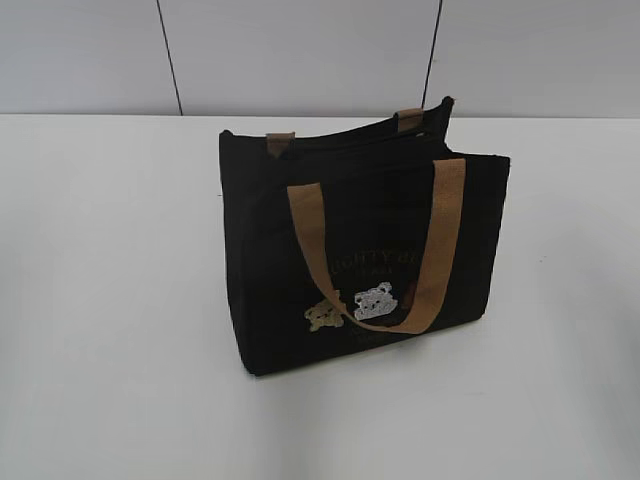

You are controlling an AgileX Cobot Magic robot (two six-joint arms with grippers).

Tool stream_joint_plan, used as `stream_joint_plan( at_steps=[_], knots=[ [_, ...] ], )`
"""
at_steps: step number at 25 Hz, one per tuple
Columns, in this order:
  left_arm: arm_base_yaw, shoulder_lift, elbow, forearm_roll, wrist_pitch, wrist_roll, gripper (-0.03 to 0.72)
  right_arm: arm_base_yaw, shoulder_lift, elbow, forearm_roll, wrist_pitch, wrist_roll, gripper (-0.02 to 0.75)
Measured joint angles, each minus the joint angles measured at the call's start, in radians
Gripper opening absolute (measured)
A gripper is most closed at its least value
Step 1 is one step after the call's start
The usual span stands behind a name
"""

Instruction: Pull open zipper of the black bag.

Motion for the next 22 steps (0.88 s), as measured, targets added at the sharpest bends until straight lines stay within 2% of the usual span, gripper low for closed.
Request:
stream_joint_plan(
  at_steps=[7,14,22],
  knots=[
    [0.000,-0.277,0.160,-0.014,0.040,-0.017,0.472,0.000,-0.207,0.236,0.004,-0.011,0.000,0.500],
    [0.000,-0.516,0.266,0.016,0.076,-0.018,0.471,0.000,-0.325,0.346,0.006,0.004,0.000,0.500],
    [0.000,-0.711,0.289,0.038,0.081,-0.043,0.462,0.000,-0.460,0.411,0.011,0.005,0.000,0.500]
  ],
)
